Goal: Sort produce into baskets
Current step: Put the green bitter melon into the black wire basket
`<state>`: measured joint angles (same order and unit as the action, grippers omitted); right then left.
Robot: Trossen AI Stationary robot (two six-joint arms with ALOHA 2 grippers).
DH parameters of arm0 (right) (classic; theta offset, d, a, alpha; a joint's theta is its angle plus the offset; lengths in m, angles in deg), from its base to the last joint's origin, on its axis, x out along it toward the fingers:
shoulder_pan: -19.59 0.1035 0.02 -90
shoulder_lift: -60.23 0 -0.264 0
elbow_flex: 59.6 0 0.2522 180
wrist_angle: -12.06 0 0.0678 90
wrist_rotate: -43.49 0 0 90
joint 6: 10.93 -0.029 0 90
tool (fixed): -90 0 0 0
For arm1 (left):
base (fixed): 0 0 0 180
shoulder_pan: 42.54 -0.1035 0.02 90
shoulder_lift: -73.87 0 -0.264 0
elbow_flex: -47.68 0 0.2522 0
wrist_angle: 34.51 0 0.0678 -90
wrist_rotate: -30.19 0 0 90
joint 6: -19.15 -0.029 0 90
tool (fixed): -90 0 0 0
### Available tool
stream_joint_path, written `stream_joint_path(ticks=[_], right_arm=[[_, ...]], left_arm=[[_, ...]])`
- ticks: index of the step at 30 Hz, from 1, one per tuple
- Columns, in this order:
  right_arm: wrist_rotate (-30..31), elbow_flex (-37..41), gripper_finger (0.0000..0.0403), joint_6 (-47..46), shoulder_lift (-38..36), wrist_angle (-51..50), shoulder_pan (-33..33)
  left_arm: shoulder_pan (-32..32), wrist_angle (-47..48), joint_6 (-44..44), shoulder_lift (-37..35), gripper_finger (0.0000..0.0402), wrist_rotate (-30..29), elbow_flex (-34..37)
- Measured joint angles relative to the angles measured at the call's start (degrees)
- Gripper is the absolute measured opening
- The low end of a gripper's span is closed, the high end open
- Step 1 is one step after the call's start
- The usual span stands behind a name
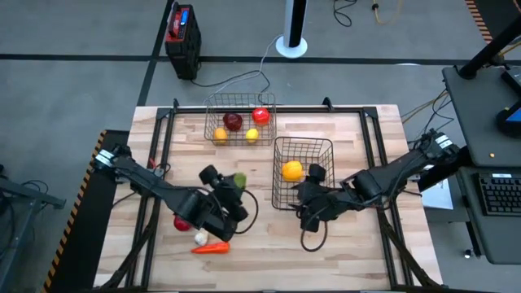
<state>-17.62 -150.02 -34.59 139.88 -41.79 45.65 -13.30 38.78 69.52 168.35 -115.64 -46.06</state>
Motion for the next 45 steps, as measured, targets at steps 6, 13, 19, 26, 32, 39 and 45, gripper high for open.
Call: stream_joint_path(ticks=[6, 13, 19, 26, 32, 39, 45], right_arm=[[8.62, 0.09, 0.0238, -1.26, -3.48, -1.91, 4.83], [16.16, 0.63, 0.0238, -0.63, -8.31, -3.69, 9.32], [16.23, 1.54, 0.0238, 0.24, -10.31, -3.64, 9.74], [16.17, 2.59, 0.0238, -0.25, -9.85, -3.62, 9.83], [16.17, 3.27, 0.0238, -0.37, -9.81, -2.77, 9.83], [16.43, 3.65, 0.0238, -0.37, -9.81, -2.35, 9.68], [17.84, 3.87, 0.0238, -0.32, -9.81, -1.45, 9.69]], left_arm=[[0.18, -17.87, -22.67, -0.02, 0.0193, -15.25, -4.64], [-4.67, -47.59, -52.44, 0.09, 0.0193, 5.21, -0.92], [-11.05, -69.33, -60.97, 0.17, 0.0193, 26.27, 5.05], [-17.06, -98.19, -66.22, 1.97, 0.0193, 37.92, 18.00], [-20.00, -113.32, -63.60, 5.87, 0.0199, 42.50, 23.78], [-20.54, -109.65, -58.14, 9.19, 0.0203, 41.43, 23.19], [-21.60, -103.95, -54.77, 11.39, 0.0204, 40.16, 21.41]])
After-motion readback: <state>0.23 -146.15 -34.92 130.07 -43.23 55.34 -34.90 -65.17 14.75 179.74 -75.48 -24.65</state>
